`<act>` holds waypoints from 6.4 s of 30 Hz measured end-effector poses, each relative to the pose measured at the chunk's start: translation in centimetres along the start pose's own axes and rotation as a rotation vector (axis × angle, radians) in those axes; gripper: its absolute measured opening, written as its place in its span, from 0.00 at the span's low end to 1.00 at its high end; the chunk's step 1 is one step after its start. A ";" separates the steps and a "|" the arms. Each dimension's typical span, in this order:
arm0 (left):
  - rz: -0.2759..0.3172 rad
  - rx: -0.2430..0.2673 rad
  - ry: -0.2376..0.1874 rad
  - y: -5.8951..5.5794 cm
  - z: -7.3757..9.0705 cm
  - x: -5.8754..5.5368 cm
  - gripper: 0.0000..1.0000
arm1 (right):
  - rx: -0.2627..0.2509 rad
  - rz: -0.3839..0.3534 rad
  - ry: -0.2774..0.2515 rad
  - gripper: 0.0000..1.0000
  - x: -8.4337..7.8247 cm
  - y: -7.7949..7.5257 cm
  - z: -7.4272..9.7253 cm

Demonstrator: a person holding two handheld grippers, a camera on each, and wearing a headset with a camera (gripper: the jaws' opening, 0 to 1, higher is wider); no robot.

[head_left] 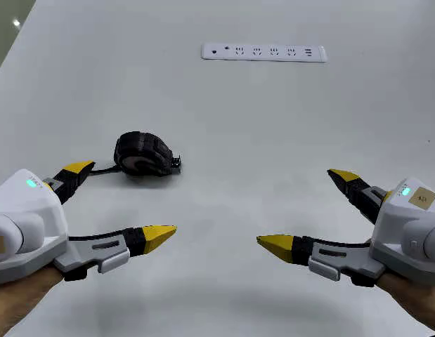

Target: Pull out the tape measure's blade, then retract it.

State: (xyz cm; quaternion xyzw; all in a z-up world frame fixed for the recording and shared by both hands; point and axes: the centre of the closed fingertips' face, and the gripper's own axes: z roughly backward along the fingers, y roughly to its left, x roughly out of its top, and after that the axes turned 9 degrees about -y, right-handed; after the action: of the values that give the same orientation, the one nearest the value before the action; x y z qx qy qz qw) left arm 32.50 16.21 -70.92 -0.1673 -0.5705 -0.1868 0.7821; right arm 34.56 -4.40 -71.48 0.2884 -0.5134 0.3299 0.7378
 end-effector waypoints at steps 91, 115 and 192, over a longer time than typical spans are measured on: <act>-0.152 -0.194 0.172 5.3 -4.5 -1.5 0.99 | 0.262 0.140 0.142 0.99 -1.6 -1.9 -6.9; -0.273 -0.309 0.267 6.4 -5.7 -2.0 0.92 | 0.481 0.297 0.186 0.92 -1.4 0.6 -11.8; -0.418 -0.537 0.422 8.1 -7.0 -3.8 0.25 | 0.712 0.495 0.238 0.10 -2.9 5.0 -21.3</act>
State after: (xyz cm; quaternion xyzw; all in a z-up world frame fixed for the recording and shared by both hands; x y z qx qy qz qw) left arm 41.14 20.38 -76.95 -0.2040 -0.3499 -0.5145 0.7558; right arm 41.99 14.42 -80.33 0.3529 -0.3327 0.6837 0.5453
